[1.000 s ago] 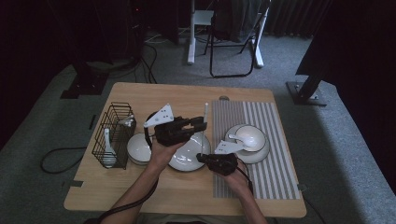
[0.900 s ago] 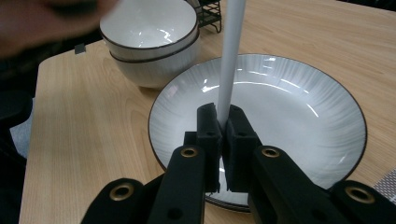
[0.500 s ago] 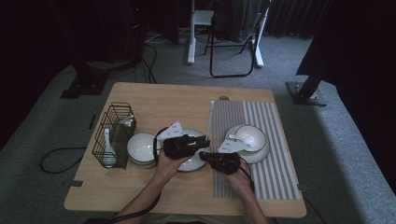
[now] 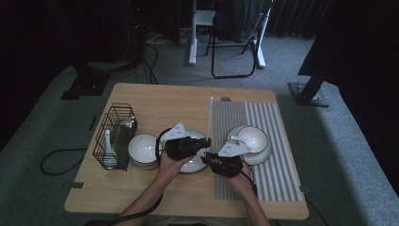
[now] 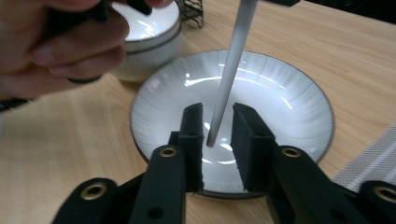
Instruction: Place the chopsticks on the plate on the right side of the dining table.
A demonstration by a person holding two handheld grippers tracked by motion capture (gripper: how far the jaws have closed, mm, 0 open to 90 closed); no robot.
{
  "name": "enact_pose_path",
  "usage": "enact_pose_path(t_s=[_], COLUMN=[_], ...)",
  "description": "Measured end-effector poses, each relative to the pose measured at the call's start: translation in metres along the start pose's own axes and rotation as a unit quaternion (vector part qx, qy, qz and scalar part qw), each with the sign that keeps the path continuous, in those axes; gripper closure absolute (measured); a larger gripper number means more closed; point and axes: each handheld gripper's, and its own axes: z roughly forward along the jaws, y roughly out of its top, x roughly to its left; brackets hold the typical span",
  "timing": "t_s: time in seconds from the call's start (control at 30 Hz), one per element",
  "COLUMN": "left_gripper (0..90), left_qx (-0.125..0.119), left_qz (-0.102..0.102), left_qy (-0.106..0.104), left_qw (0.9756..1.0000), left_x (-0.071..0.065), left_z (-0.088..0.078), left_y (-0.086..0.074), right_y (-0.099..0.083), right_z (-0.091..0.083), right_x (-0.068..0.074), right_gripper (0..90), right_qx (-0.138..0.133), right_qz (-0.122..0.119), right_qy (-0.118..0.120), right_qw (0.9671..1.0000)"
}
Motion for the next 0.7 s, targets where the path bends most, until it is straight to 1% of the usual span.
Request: enact_pose_path(t_s=[0.03, 0.07, 0.17, 0.23, 0.3, 0.37, 0.53, 0.7], left_gripper=[85.7, 85.7, 85.6, 85.7, 85.7, 85.7, 86.0, 86.0], left_qx=[0.000, -0.001, -0.001, 0.004, 0.011, 0.011, 0.012, 0.012], left_qz=[0.000, -0.002, -0.006, -0.002, 0.004, 0.006, 0.007, 0.006], left_qy=[0.002, 0.001, -0.004, -0.007, -0.008, -0.011, -0.011, -0.009], left_qw=[1.0000, 1.0000, 1.0000, 1.0000, 0.9999, 0.9999, 0.9998, 0.9999], left_x=[0.001, 0.001, 0.002, 0.000, -0.003, -0.004, -0.002, 0.000], left_z=[0.001, 0.002, 0.008, 0.014, 0.019, 0.021, 0.020, 0.021], left_y=[0.000, -0.001, -0.002, -0.002, -0.003, -0.002, -0.002, -0.003], right_y=[0.000, 0.001, 0.004, 0.007, 0.010, 0.010, 0.007, 0.006], right_z=[0.000, 0.000, 0.001, 0.002, 0.003, 0.003, -0.001, -0.002], right_x=[0.003, 0.005, 0.013, 0.018, 0.022, 0.023, 0.019, 0.018], right_gripper=[70.9, 70.3, 71.0, 71.2, 71.1, 71.1, 71.0, 70.1], right_qx=[0.002, 0.002, 0.012, 0.009, 0.008, 0.008, 0.003, 0.004], right_qz=[-0.008, -0.014, -0.036, -0.047, -0.059, -0.063, -0.056, -0.059], right_qy=[-0.003, 0.000, -0.002, 0.007, 0.007, 0.007, 0.008, 0.007], right_qw=[1.0000, 0.9999, 0.9993, 0.9988, 0.9982, 0.9979, 0.9984, 0.9982])
